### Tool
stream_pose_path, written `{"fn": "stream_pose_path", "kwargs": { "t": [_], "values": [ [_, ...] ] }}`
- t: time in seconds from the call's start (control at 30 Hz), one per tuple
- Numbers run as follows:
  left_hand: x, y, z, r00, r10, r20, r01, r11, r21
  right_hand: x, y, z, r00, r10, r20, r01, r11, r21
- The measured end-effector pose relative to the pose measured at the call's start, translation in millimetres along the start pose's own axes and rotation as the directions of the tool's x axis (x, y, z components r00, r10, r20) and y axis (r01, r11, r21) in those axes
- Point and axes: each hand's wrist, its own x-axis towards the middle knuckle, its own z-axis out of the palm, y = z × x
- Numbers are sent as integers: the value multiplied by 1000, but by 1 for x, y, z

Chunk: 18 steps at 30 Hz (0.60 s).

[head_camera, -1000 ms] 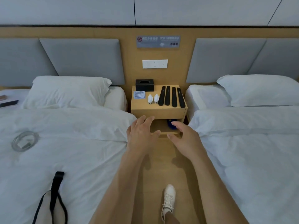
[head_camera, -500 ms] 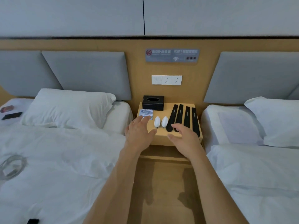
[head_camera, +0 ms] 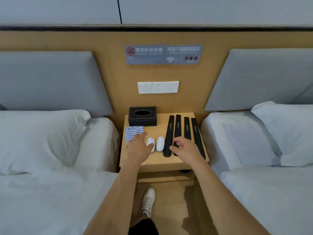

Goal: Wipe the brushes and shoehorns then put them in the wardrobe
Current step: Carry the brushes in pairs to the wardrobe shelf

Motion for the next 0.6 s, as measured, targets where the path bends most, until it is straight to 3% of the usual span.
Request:
{"fn": "stream_pose_path", "kwargs": {
  "t": [0.27,0.37,0.47,0.6],
  "values": [
    [144,-25,37,966,-81,245,90,996,-24,141,-2,27,952,284,115,-290,956,45],
    [175,-36,54,929,-143,342,191,975,-111,182,6,46,905,394,162,-418,893,166],
    [196,-51,71,838,-267,476,418,874,-246,217,20,65,828,518,215,-561,759,330],
    [216,-69,94,706,-379,598,647,689,-327,259,40,90,760,607,233,-643,653,399]
  ]
}}
